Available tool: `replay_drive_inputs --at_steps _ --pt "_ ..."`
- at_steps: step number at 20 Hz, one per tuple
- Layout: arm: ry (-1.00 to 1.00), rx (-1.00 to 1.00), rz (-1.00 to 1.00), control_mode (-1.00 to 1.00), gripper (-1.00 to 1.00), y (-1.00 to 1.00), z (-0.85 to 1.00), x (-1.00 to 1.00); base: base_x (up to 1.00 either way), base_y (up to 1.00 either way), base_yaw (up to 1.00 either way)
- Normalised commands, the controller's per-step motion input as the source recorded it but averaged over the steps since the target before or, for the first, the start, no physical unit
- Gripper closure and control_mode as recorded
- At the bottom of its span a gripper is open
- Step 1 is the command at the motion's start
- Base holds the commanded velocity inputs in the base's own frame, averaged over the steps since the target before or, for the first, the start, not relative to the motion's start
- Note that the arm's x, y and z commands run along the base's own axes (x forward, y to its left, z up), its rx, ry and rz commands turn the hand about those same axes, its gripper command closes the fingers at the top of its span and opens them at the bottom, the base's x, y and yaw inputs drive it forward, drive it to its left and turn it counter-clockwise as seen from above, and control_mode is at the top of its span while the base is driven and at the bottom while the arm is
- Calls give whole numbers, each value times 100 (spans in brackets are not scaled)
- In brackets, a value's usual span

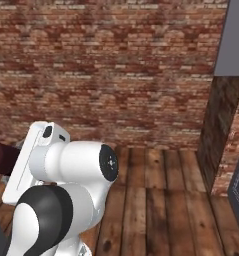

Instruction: Pick the juice from the counter and place it in the open cabinet.

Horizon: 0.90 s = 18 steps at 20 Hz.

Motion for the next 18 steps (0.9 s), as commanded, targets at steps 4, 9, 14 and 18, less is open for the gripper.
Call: replay_drive_inputs --at_steps 4,9,14,18 --pt "0 0 0 100 100 0 0 0 54 0 0" --pt "0 0 0 100 100 0 0 0 51 0 0" --pt "0 0 0 100 100 0 0 0 51 0 0" --pt "0 0 0 100 100 0 0 0 52 0 0"
